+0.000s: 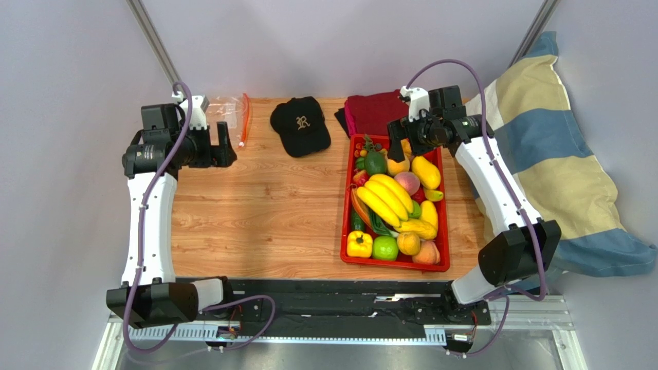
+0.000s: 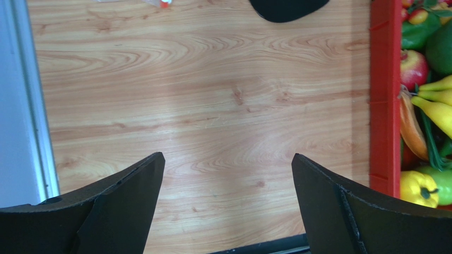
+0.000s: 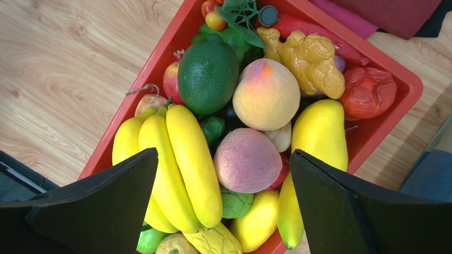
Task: Place the food in the zip-top bag and seal the zipper
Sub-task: Pick up the zipper food storage bag at the center of the board.
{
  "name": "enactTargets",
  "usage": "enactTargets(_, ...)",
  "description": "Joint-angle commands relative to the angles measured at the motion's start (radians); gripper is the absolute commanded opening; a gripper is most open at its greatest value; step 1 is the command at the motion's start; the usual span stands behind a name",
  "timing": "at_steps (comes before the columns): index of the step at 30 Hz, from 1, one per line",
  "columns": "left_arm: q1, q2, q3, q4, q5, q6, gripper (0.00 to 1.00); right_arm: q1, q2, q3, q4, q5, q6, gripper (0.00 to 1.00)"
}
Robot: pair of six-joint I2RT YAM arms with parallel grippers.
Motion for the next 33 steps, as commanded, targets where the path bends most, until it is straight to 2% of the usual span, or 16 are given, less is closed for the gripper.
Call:
enactTargets(1,0.003,0.041,0.062,0.058,-0.102,0.022,0.99,-0.005,0.004,0.066,0.007,-0.02,0.008,1.0)
enactTargets(11,-0.008,0.392,0.292,0.156,-0.253,0.097,0.99,-0.006,0.029,0.057,0.03,-0.043,0.06,1.0)
enactTargets(13,-0.016,0.487,0.375,0.157,-0.303,0.113,0.99,-0.005,0.033,0.06,0.035,-0.04,0.071,1.0)
enactTargets(18,-0.029,0.67,0.553,0.153,-0.314,0.166,0.99,-0.005,0.055,0.065,0.05,-0.045,0.086,1.0)
enactTargets(20,-0.042,0.761,0.625,0.153,-0.326,0.183,0.97,-0.005,0.07,0.066,0.049,-0.042,0.097,1.0)
enactTargets(24,-0.051,0.913,0.742,0.153,-0.349,0.2,0.81,-0.005,0.095,0.071,0.049,-0.034,0.11,1.0)
enactTargets(29,-0.072,1.074,0.883,0.154,-0.357,0.205,0.77,-0.005,0.122,0.099,0.018,-0.074,0.106,1.0)
enactTargets(33,-0.088,1.138,0.903,0.208,-0.348,0.185,0.74,-0.005,0.119,0.083,0.016,-0.062,0.091,1.0)
